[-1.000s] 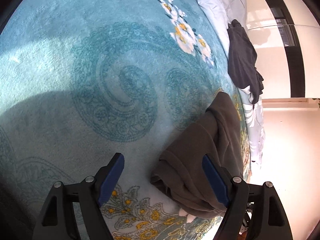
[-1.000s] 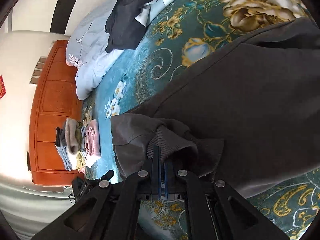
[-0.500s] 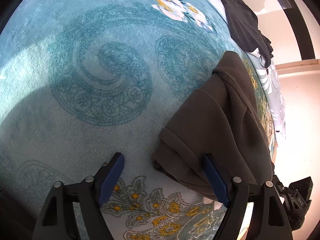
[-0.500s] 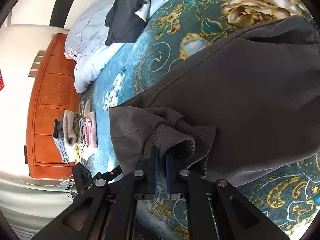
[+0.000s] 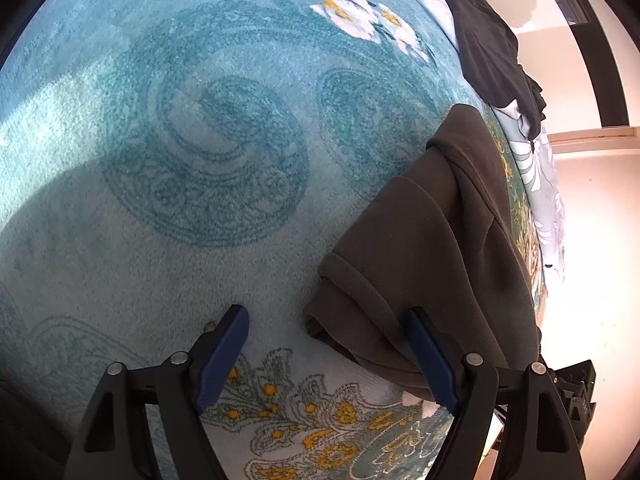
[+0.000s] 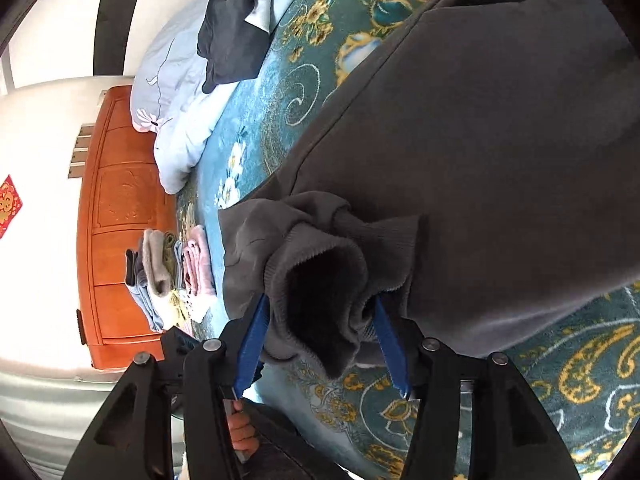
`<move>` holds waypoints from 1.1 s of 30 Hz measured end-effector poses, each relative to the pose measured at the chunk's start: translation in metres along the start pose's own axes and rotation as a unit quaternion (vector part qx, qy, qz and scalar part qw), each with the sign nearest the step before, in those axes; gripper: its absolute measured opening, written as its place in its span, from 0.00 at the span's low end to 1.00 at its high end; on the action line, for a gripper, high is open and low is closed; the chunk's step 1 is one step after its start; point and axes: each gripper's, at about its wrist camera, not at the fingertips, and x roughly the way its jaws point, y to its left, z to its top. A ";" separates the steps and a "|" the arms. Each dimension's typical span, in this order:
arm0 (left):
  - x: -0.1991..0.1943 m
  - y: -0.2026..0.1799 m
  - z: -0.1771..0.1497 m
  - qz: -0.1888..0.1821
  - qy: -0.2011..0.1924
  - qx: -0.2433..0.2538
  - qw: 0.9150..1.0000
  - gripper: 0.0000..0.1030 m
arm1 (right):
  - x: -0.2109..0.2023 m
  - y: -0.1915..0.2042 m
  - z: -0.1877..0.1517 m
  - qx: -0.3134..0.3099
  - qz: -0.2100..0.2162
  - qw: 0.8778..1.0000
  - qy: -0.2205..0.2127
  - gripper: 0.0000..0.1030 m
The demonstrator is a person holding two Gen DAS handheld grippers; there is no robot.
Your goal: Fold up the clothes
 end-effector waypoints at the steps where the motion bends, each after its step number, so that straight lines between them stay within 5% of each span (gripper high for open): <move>1: 0.000 0.000 0.001 -0.001 0.000 -0.001 1.000 0.81 | 0.003 0.001 0.002 0.003 0.000 1.000 0.001 0.53; 6: -0.003 0.003 -0.001 -0.007 -0.002 0.000 1.000 0.81 | 0.012 0.018 0.008 -0.009 -0.031 0.999 -0.012 0.50; 9: -0.004 0.001 -0.003 -0.008 -0.004 0.003 1.000 0.81 | 0.012 0.038 0.009 -0.038 -0.048 0.998 -0.026 0.11; 12: -0.009 -0.003 -0.005 -0.029 -0.009 0.012 0.999 0.81 | 0.002 0.064 0.012 -0.078 -0.024 0.996 -0.038 0.09; 17: -0.017 -0.018 -0.011 -0.087 -0.008 0.047 0.995 0.81 | -0.038 0.090 0.018 -0.106 0.078 0.988 -0.076 0.09; 20: -0.009 -0.021 -0.012 -0.071 0.012 0.061 0.996 0.81 | -0.049 0.080 0.028 -0.110 0.036 0.988 -0.098 0.09; 24: -0.001 -0.019 -0.014 -0.054 0.032 0.056 0.996 0.81 | -0.038 0.010 0.042 -0.020 -0.054 0.995 -0.083 0.09; 29: -0.014 -0.014 -0.011 -0.086 0.009 0.038 0.995 0.81 | -0.038 -0.031 0.033 0.017 -0.056 0.996 -0.074 0.09; 33: -0.014 -0.014 -0.008 -0.080 0.001 0.036 0.996 0.81 | -0.043 -0.022 0.032 0.003 -0.060 0.995 -0.080 0.09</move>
